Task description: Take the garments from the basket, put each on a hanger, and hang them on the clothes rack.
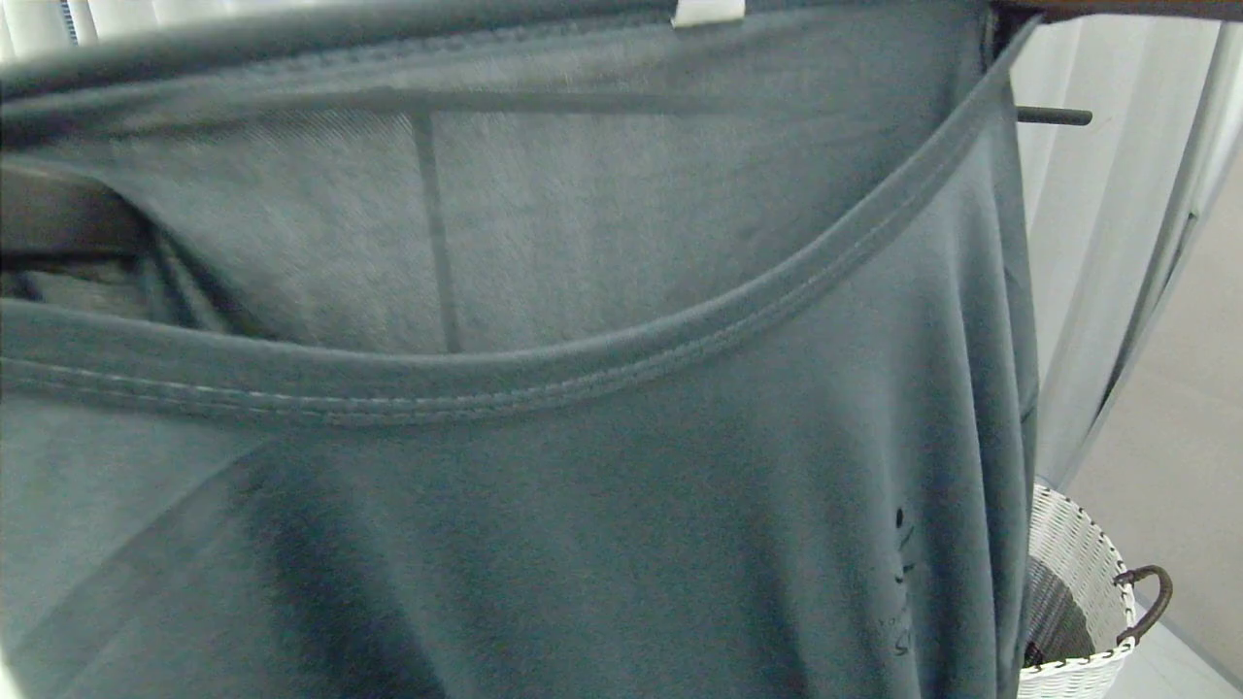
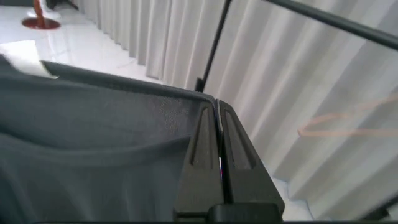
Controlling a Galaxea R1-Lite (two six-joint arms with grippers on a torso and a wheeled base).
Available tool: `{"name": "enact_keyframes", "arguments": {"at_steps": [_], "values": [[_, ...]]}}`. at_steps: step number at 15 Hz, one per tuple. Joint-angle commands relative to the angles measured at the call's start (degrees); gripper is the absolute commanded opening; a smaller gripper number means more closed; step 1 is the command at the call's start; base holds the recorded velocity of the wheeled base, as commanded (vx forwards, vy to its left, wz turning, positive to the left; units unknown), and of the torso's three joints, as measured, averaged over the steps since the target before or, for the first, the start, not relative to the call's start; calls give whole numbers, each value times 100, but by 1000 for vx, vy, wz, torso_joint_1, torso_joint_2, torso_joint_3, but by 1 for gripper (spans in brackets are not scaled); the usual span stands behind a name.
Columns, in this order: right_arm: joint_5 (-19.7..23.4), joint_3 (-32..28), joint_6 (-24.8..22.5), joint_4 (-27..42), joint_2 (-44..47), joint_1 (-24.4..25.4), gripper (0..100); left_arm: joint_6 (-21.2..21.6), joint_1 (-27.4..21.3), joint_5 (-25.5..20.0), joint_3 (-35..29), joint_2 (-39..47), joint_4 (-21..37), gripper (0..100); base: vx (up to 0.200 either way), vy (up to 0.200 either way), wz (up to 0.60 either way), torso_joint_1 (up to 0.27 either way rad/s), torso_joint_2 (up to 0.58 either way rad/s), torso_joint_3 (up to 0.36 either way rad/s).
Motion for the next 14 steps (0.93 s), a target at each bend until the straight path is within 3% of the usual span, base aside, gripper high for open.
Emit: {"name": "enact_keyframes", "arguments": {"at_steps": [1, 7, 9, 10, 12, 13, 14], "values": [[4, -1, -4, -300, 428, 159, 0, -102, -315, -39, -204, -229, 31, 0, 0, 0, 0, 0, 0, 0], [-49, 42, -4, -335, 454, 167, 0, -23, -350, -21, -107, -273, 31, 0, 0, 0, 0, 0, 0, 0], [-137, 86, -4, -256, 410, 36, 0, 715, -280, 23, 235, -229, 31, 0, 0, 0, 0, 0, 0, 0], [-269, 86, -4, -124, 367, -43, 0, 1330, -43, 76, 385, -124, 14, 0, 0, 0, 0, 0, 0, 0], [-480, 139, 5, 236, 208, -210, 0, 2148, 397, 295, 464, 175, -13, 0, 0, 0, 0, 0, 0, 0], [-550, 332, 14, 368, 24, -298, 0, 2491, 502, 339, 490, 377, -267, 0, 0, 0, 0, 0, 0, 0], [-559, 552, 14, 377, -126, -325, 0, 2543, 564, 374, 490, 544, -672, 0, 0, 0, 0, 0, 0, 0]]}}
